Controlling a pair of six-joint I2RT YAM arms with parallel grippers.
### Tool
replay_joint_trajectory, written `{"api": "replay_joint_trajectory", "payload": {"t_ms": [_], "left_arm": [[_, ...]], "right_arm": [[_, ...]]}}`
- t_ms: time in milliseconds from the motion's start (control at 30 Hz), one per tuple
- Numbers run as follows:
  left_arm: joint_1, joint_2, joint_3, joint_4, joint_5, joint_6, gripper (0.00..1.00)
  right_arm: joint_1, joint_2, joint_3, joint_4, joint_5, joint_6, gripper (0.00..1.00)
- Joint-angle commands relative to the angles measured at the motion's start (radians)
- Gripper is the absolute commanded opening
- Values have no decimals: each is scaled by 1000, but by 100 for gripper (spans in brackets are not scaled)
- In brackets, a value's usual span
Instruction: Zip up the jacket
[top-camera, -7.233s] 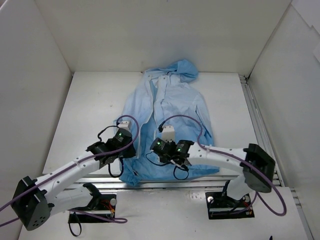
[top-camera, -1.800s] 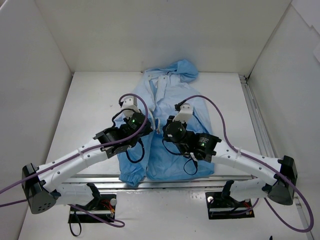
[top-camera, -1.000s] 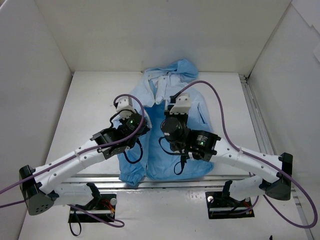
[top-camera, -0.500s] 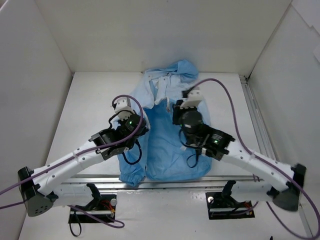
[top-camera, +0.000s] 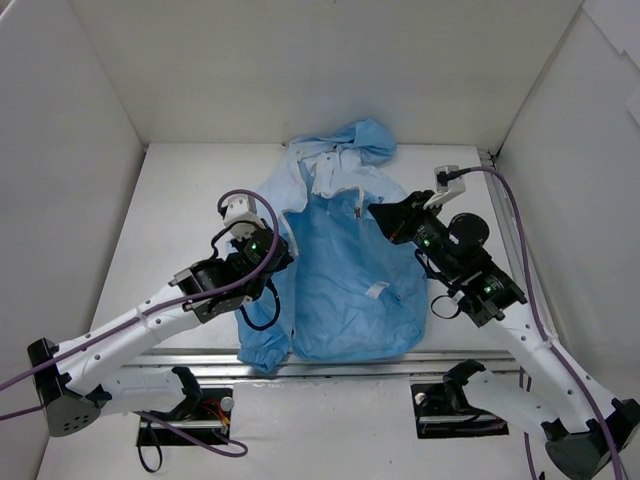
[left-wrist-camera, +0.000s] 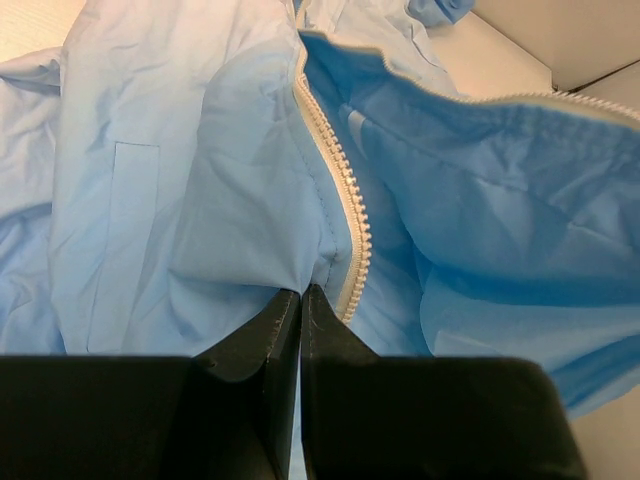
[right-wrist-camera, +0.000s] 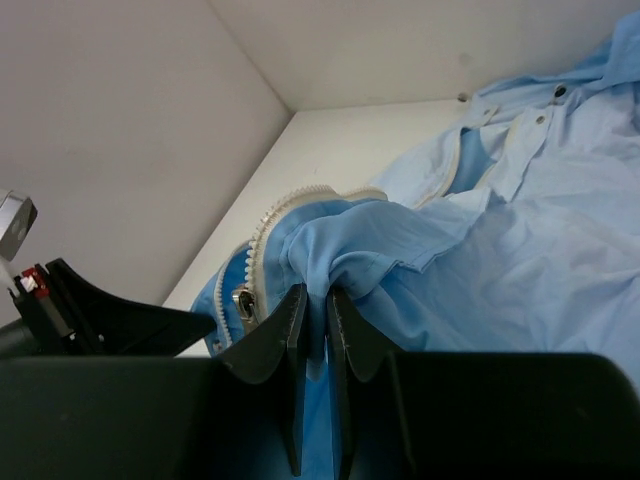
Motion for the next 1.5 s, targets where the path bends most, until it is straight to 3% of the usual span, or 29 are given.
{"api": "replay_joint_trajectory", "payload": {"t_ms": [0,300,533,1100,1467], "left_arm": [[-6,-14,31,76,-38,17,0],[-6,-9,70,106,-65,54,0],[-6,-1,91,126,-79,63,0],[-6,52,145,149,-54,17,0],[-6,58,151,141,-34,25,0]], "right_arm": [[-38,-3,8,138,-180,45,0],[-53,18,-5,151,-283,65,0],[-52,6,-28,136,-268,71,0],[338,57,-38,44,381,-13,0],[416,181,12,44,523,-13,0]]}}
